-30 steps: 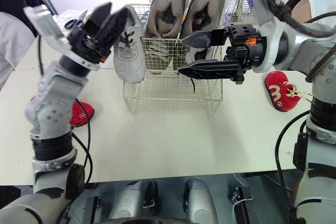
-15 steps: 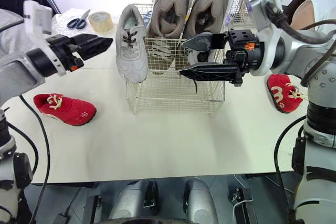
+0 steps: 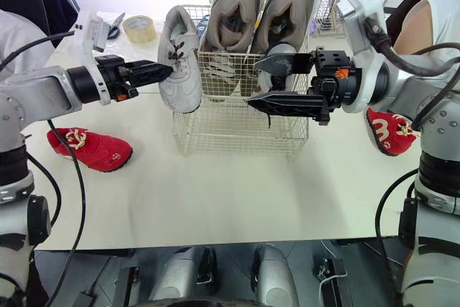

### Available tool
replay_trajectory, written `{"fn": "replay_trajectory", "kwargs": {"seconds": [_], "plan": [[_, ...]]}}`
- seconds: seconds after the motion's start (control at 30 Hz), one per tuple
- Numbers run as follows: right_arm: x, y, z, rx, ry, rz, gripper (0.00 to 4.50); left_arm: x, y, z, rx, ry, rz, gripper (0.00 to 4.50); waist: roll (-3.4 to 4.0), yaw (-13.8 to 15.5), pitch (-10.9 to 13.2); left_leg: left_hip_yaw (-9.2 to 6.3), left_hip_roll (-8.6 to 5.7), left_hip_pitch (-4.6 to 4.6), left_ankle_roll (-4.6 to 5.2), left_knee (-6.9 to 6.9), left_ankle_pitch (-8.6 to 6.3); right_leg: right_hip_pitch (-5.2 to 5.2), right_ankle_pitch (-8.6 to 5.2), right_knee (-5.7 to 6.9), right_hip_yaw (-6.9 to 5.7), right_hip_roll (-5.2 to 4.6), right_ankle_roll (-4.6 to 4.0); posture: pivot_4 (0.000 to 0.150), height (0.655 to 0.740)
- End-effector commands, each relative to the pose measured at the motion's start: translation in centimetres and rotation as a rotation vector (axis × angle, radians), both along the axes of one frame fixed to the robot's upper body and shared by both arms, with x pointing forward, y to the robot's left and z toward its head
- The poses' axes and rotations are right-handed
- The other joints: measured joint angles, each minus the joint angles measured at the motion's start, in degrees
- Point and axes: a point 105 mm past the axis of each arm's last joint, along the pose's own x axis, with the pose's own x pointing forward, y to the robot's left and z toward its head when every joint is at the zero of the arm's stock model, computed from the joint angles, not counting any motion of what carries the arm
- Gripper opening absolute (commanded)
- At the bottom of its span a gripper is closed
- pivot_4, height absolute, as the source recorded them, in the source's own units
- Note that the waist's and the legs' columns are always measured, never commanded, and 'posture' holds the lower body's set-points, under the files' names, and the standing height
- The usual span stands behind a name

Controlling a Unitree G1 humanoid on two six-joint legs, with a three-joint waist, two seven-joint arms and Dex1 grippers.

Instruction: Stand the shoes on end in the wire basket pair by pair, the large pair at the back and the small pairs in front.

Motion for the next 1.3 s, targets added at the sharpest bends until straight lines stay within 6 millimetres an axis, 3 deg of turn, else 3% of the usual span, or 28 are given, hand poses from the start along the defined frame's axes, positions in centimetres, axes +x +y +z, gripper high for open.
{"fn": "replay_trajectory", "kwargs": {"seconds": [0.03, 0.23, 0.37, 0.47, 0.67, 0.83, 0.93, 1.1, 1.3], "plan": [[-0.7, -0.2, 1.1, 0.023, -0.057, 0.007, 4.5, 0.0, 0.2, 1.6, -0.021, -0.066, 0.006, 0.02, 0.0, 0.09, 0.0, 0.0, 0.0, 0.0, 0.0, 0.0, 0.0, 0.0, 0.0, 0.0, 0.01, 0.0, 0.0, 0.15, 0.74], [-0.5, -0.3, 1.2, 0.025, -0.056, -0.001, 4.5, -1.2, 2.5, 3.9, -0.124, -0.175, 0.06, 0.02, 0.0, -0.01, 0.0, 0.0, 0.01, -0.01, 0.0, 0.0, 0.0, -0.01, 0.0, -0.01, 0.03, -0.02, 0.0, 0.15, 0.74], [-0.3, -0.6, 1.4, 0.027, -0.055, -0.012, 4.5, -2.8, 3.7, 6.2, -0.209, -0.422, 0.114, 0.02, 0.0, -0.25, 0.0, 0.0, 0.03, -0.01, 0.0, -0.04, 0.0, -0.04, 0.0, -0.03, 0.03, -0.04, 0.0, 0.15, 0.74], [-0.4, -0.7, 1.5, 0.02, -0.042, -0.014, 4.5, -4.6, 2.4, 6.4, -0.285, -0.592, 0.108, 0.02, 0.0, 0.17, 0.0, 0.0, 0.01, -0.02, 0.0, -0.05, 0.0, 0.0, 0.01, -0.12, 0.02, -0.06, 0.0, 0.15, 0.74], [-0.8, -1.2, 1.6, -0.026, 0.011, -0.009, 4.5, -5.0, -2.0, 4.2, -0.28, -0.718, 0.101, 0.02, -0.01, 0.37, 0.0, 0.0, -0.02, -0.03, 0.06, -0.04, -0.04, 0.1, 0.04, -0.28, 0.02, -0.08, -0.06, 0.15, 0.74], [-0.8, -2.1, 1.7, -0.083, 0.051, -0.033, 4.5, -3.6, -5.1, 2.2, -0.214, -0.79, 0.032, 0.02, 0.0, 0.22, 0.0, 0.01, 0.01, -0.03, 0.12, -0.04, -0.08, 0.08, 0.04, -0.32, 0.01, -0.06, -0.07, 0.15, 0.74], [-1.8, -3.3, 0.7, -0.16, 0.092, -0.103, 4.5, -2.0, -6.7, 1.2, -0.194, -0.842, 0.026, 0.02, 0.01, 0.4, 0.0, 0.01, 0.03, -0.04, 0.17, -0.04, -0.1, 0.06, 0.04, -0.34, 0.0, -0.09, -0.07, 0.15, 0.74], [-3.6, -4.4, 0.1, -0.201, 0.138, -0.178, 4.5, -0.4, -7.6, 0.8, -0.181, -0.906, 0.034, 0.02, 0.03, 0.29, -0.01, -0.05, 0.04, -0.25, 0.49, -0.02, -0.28, 0.06, 0.12, -0.67, -0.13, -0.21, -0.11, 0.15, 0.74], [-4.2, -4.5, -0.7, -0.187, 0.162, -0.225, 4.5, 0.5, -8.9, -0.8, -0.135, -0.931, 0.016, 0.02, 0.05, 0.38, -0.03, -0.05, 0.03, -0.3, 0.57, 0.01, -0.33, 0.13, 0.31, -0.88, -0.17, -0.22, 0.04, 0.15, 0.74]]}}
